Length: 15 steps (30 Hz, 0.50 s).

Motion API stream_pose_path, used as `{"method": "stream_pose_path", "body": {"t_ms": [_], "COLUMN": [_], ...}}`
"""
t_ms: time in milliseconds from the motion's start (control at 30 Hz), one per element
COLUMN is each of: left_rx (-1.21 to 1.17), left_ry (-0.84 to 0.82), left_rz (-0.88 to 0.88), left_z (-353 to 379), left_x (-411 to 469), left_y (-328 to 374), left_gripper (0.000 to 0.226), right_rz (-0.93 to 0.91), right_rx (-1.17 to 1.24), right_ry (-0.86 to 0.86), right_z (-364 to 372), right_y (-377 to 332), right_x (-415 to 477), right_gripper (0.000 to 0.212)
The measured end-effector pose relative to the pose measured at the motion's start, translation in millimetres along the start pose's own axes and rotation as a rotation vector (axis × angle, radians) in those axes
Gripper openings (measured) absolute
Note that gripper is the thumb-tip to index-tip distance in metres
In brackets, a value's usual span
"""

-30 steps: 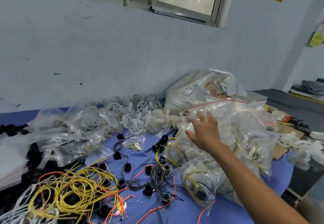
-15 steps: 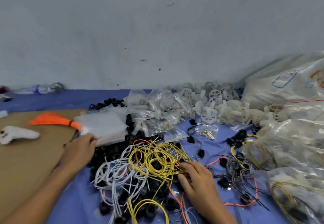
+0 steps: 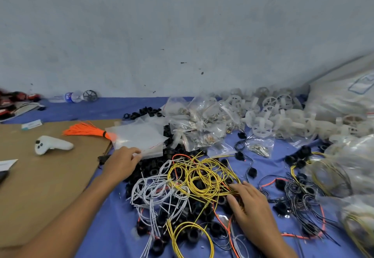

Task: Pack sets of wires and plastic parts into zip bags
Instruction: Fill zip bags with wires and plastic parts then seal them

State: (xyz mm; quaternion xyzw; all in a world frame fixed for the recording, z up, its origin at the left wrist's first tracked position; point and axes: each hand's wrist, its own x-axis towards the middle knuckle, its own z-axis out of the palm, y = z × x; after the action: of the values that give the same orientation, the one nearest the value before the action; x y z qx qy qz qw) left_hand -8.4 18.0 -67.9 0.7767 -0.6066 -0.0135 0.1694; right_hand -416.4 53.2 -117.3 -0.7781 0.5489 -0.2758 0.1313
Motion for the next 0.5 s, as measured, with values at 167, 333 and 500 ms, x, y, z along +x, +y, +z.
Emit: {"method": "stream_pose_path", "body": {"t_ms": [167,333,500], "left_rx": [-0.054,-0.024,0.055], "left_ry": [0.049,0.038,0.040], "left_rz": [0.002,0.018,0.038], "left_z": [2,3,4], "left_x": [6,10,14], "left_y": [14,17,21], "left_gripper": [0.029,0.025,0.026], "right_rz": [0.001,-0.009,-0.014], "right_rx": [0.013,0.030,0.031], "right_ry": [0.002,0.018,0.027], "right_z": [-1,0,2], "right_y": [-1,0,1], "right_x": [-2,-2,-1], "right_gripper": [0.035,0.033,0.033]}}
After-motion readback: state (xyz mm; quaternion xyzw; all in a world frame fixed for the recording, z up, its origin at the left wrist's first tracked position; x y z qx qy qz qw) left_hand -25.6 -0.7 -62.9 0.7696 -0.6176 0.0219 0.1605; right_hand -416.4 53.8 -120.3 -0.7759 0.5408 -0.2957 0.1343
